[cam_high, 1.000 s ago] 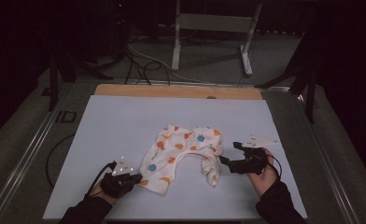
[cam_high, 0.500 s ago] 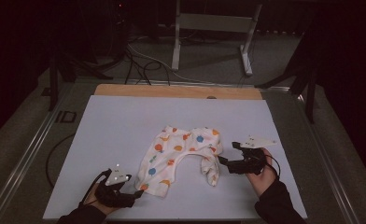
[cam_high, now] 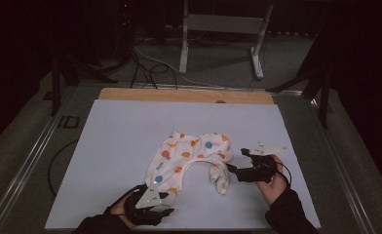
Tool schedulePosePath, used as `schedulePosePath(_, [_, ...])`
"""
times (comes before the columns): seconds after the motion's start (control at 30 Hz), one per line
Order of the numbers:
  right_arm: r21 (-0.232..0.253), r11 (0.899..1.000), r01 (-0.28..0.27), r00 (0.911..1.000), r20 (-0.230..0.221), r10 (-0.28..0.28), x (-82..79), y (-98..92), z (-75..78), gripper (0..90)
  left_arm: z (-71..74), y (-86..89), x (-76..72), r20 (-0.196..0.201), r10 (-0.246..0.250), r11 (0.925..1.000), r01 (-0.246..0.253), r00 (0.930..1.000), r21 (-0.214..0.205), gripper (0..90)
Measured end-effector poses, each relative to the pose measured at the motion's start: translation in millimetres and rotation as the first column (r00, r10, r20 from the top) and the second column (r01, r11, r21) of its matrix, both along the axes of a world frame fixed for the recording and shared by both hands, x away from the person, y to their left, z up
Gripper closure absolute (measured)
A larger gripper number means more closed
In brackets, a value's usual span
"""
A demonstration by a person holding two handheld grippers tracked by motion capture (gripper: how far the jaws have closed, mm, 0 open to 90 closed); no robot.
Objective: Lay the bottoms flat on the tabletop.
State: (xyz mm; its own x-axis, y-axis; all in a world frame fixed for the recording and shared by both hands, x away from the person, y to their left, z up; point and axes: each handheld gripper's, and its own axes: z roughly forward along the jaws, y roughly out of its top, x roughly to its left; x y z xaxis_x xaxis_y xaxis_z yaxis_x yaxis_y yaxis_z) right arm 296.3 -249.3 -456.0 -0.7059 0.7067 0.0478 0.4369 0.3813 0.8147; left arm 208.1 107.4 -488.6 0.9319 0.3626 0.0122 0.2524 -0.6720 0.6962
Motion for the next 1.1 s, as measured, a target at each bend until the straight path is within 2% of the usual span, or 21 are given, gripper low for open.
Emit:
schedulePosePath(0.07, [0.000,1.000,0.002,1.0000,-0.001,-0.002,0.1,0.1,0.0,18.1,-5.4,-6.4,3.1,0.002,-0.023,0.9991,0.023,0.9997,0.036,53.5])
schedulePosePath(0.1, [0.000,1.000,0.002,1.0000,-0.001,-0.002,0.1,0.1,0.0,18.1,-5.4,-6.4,3.1,0.002,-0.023,0.9991,0.023,0.9997,0.036,53.9])
schedulePosePath(0.13, [0.002,1.000,0.001,1.0000,0.001,-0.001,-0.2,0.3,0.0,18.1,-11.1,-11.0,6.7,-0.008,-0.032,0.9973,0.032,0.9995,0.066,53.9])
schedulePosePath(0.17, [-0.002,1.000,0.000,1.0000,-0.001,0.000,-0.1,0.2,0.0,18.1,-13.7,-12.6,8.4,-0.002,-0.036,0.9955,0.036,0.9993,0.088,56.0])
schedulePosePath(0.2, [0.001,1.000,-0.001,1.0000,-0.002,0.001,0.2,-0.3,-0.1,18.1,-16.4,-13.5,10.6,-0.002,-0.025,0.9941,0.025,0.9997,0.106,57.3])
schedulePosePath(0.23, [0.003,1.000,0.002,1.0000,-0.003,-0.002,0.0,-0.3,-0.1,18.2,-18.6,-13.5,12.6,0.001,-0.017,0.9931,0.017,0.9999,0.116,59.9])
schedulePosePath(0.3, [-0.001,1.000,0.000,1.0000,-0.001,0.000,-0.1,-0.3,-0.1,18.2,-20.0,-11.8,16.0,0.004,0.007,0.9939,-0.007,1.0000,0.110,65.2])
schedulePosePath(0.33, [-0.001,1.000,0.001,1.0000,-0.002,-0.001,0.0,-0.5,0.0,18.2,-18.9,-10.2,18.4,-0.003,0.015,0.9937,-0.015,0.9999,0.111,71.9])
schedulePosePath(0.4, [0.000,1.000,0.003,1.0000,-0.003,-0.003,0.1,-0.8,-0.1,18.2,-17.4,-8.3,20.8,-0.014,0.039,0.9953,-0.038,0.9991,0.089,83.4])
schedulePosePath(0.43, [-0.001,1.000,0.001,1.0000,-0.005,-0.001,0.0,-0.6,-0.2,18.3,-16.2,-7.5,21.6,-0.021,0.048,0.9965,-0.046,0.9986,0.070,86.1])
schedulePosePath(0.5, [-0.003,1.000,0.000,1.0000,-0.006,0.000,0.1,0.0,-0.6,18.3,-12.7,-5.8,22.7,-0.019,0.062,0.9973,-0.062,0.9979,0.039,87.0])
schedulePosePath(0.57, [-0.001,1.000,-0.001,1.0000,-0.005,0.001,0.4,0.0,-0.4,18.2,-8.3,-3.9,23.8,-0.037,0.081,0.9965,-0.082,0.9960,-0.019,87.2])
schedulePosePath(0.63, [-0.004,1.000,-0.001,1.0000,-0.001,0.001,0.0,0.2,0.3,18.3,-3.1,-1.6,25.1,-0.047,0.105,0.9917,-0.108,0.9934,-0.069,87.3])
schedulePosePath(0.73, [0.005,1.000,0.000,1.0000,-0.001,0.000,-0.1,-0.7,0.9,18.3,2.2,0.2,26.8,-0.104,0.122,0.9760,-0.139,0.9870,-0.168,87.3])
schedulePosePath(0.8, [-0.004,1.000,-0.001,1.0000,-0.002,0.001,0.0,-0.3,0.9,18.3,5.1,-1.8,25.4,-0.105,0.118,0.9721,-0.136,0.9875,-0.191,87.2])
schedulePosePath(0.9, [-0.003,1.000,-0.002,1.0000,-0.003,0.002,-0.2,0.0,0.6,18.3,4.9,-4.7,22.3,-0.092,0.105,0.9770,-0.120,0.9903,-0.176,86.8])
schedulePosePath(0.93, [-0.001,1.000,-0.004,1.0000,-0.001,0.004,-0.4,0.0,0.7,18.3,3.2,-4.2,22.1,-0.079,0.102,0.9825,-0.113,0.9916,-0.148,85.8])
schedulePosePath(0.97, [-0.004,1.000,-0.004,1.0000,-0.001,0.004,-0.5,-0.2,1.1,18.3,0.2,-3.9,21.0,-0.071,0.117,0.9842,-0.126,0.9906,-0.125,83.0])
schedulePosePath(1.0, [-0.003,1.000,-0.002,1.0000,-0.001,0.002,-0.6,-0.6,1.5,18.3,-3.1,-1.5,21.7,-0.070,0.111,0.9880,-0.118,0.9913,-0.100,82.4])
schedulePosePath(1.1, [0.000,1.000,-0.003,1.0000,0.000,0.003,-0.6,-1.8,1.6,18.3,-12.7,5.2,24.1,-0.084,0.128,0.9894,-0.133,0.9883,-0.059,82.5])
